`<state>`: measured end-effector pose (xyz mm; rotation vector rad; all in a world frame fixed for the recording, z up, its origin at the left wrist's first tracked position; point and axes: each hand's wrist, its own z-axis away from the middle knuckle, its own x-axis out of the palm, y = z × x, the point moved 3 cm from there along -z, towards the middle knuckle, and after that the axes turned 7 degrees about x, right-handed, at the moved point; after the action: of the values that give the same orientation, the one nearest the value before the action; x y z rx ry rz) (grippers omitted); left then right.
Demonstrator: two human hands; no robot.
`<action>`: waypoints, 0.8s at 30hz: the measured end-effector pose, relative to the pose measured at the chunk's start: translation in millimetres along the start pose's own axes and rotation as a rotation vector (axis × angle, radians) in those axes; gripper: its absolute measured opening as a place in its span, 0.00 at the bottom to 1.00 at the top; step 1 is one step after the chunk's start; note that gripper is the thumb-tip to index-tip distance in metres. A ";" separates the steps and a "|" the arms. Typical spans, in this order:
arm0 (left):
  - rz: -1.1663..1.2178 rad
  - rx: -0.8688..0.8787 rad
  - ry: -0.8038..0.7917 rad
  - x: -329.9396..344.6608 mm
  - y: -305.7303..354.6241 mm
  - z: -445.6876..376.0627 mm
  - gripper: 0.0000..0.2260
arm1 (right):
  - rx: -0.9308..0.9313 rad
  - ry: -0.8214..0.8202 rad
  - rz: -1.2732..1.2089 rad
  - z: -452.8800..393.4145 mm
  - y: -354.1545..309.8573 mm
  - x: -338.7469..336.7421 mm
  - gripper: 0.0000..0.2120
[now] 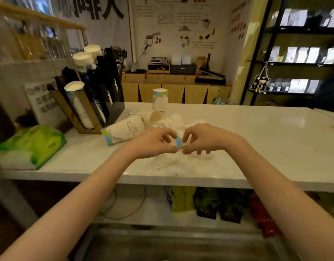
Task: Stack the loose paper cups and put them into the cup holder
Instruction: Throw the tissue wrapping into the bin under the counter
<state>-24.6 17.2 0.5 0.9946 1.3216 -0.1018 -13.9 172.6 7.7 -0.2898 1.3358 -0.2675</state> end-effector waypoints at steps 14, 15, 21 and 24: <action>-0.141 -0.122 0.387 68.7 -31.6 41.9 0.07 | 0.021 0.481 -0.007 7.2 62.5 67.8 0.10; -0.080 -0.118 0.429 68.8 -27.8 48.5 0.07 | -0.009 0.490 -0.053 14.3 60.8 67.6 0.10; 0.190 -0.170 0.436 91.9 -14.6 86.8 0.04 | -0.182 0.403 -0.669 79.8 41.4 76.5 0.02; 0.170 -0.238 0.324 136.9 -34.3 106.0 0.06 | -0.178 0.222 -0.802 91.5 50.1 114.5 0.06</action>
<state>77.2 -9.8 -141.2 0.9393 1.4948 0.3519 101.0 183.8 -95.5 -0.9701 1.4108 -0.8719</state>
